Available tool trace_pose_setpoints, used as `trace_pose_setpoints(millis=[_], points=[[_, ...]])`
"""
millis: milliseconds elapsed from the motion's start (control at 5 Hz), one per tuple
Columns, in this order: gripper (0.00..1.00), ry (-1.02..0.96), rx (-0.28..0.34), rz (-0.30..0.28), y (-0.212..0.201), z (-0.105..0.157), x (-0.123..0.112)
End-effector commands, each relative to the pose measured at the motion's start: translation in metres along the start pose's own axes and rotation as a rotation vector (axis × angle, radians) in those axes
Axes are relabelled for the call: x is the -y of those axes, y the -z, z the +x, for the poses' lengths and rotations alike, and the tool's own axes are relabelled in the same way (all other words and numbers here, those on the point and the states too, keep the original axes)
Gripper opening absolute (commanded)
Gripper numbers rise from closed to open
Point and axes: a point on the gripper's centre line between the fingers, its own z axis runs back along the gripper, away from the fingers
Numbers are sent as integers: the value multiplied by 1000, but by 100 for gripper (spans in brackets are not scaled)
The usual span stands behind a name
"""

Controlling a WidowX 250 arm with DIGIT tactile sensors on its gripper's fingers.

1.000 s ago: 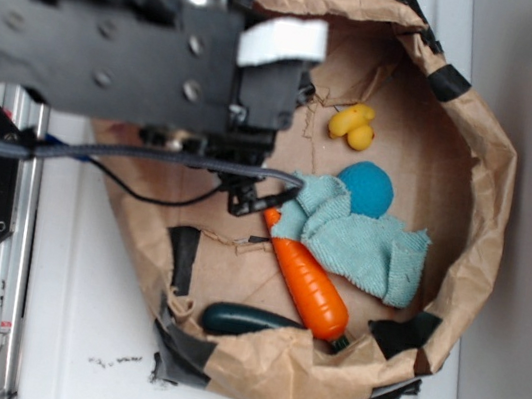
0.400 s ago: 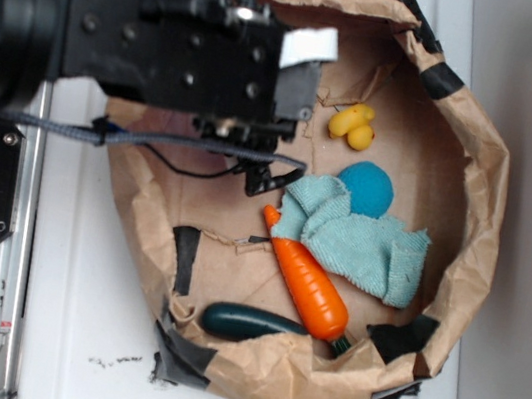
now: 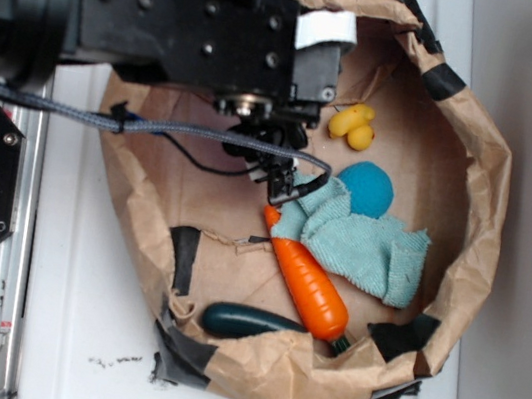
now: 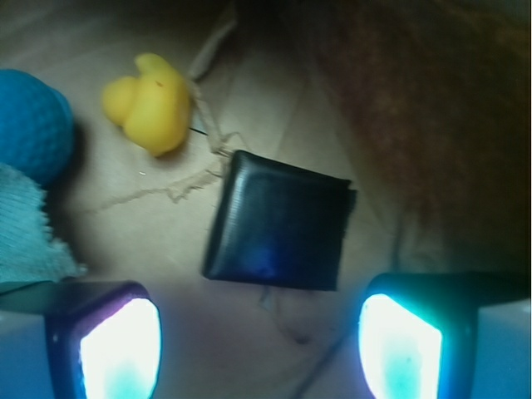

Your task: Grab the black box.

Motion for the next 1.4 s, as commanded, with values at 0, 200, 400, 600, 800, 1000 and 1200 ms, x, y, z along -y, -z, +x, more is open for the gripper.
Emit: trace_pose_setpoints(millis=[0, 200, 400, 600, 800, 1000, 1200], points=[[100, -94, 62, -76, 17, 11, -11], [100, -110, 68, -34, 21, 3, -21], [100, -138, 89, -25, 18, 4, -37], [100, -150, 98, -19, 16, 8, -46], [100, -164, 108, -41, 14, 11, -55], [100, -157, 103, -27, 15, 12, -59], [100, -157, 121, -60, 13, 19, -61]])
